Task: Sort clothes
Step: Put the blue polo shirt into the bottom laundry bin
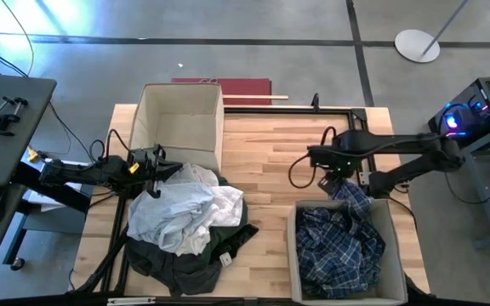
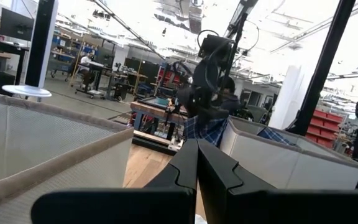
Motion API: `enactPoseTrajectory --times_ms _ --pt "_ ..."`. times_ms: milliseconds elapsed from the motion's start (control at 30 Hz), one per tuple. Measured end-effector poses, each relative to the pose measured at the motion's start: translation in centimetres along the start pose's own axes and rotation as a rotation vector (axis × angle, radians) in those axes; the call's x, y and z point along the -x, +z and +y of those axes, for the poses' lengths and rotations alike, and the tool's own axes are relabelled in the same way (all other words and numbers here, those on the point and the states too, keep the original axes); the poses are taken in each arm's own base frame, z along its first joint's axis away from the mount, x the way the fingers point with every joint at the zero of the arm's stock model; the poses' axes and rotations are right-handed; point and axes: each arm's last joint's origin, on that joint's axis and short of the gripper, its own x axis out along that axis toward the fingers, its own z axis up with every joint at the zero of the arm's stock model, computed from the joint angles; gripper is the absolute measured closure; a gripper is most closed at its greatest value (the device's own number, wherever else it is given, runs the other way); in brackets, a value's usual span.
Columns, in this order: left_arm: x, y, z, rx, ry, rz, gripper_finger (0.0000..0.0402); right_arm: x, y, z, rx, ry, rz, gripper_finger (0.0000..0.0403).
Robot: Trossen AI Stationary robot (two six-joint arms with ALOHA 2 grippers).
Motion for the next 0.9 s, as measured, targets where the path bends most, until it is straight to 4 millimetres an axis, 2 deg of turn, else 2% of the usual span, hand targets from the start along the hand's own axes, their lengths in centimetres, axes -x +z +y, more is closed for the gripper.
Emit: enactPoseTrajectory --times_ms 133,167,300,433,567,700,800,900 --pt "0.0 0.0 0.0 0.0 0.0 0.0 0.0401 -0.4 0.2 0.3 0.009 -0.012 0.017 0.0371" --pt "0.0 0.0 0.0 0.0 0.0 0.0 0.0401 -0.4 0.2 0.4 0.015 -0.011 0.014 0.0386" --pt "0.0 0.0 0.0 0.0 0.0 0.0 0.0401 0.4 -0.5 1.1 0.034 -0.023 -0.026 0.0396" --pt "0.0 0.0 0.0 0.0 0.0 0.0 0.0401 2.7 -1.3 2.3 0.064 0.009 -0.118 0.0399" --pt "0.0 0.0 0.0 0.0 0.0 0.0 0.0401 6.1 -2.7 3.6 0.11 0.081 -0.25 0.0401" --pt "0.0 0.0 0.0 0.0 0.0 0.0 0.0401 10.4 -4.9 4.6 0.171 0.188 -0.425 0.0402" --pt "0.0 0.0 0.0 0.0 0.0 0.0 0.0401 13.5 -7.0 5.5 0.258 0.334 -0.573 0.0402" --pt "0.0 0.0 0.0 0.0 0.0 0.0 0.0401 15.8 -9.2 6.7 0.376 0.497 -0.685 0.0402"
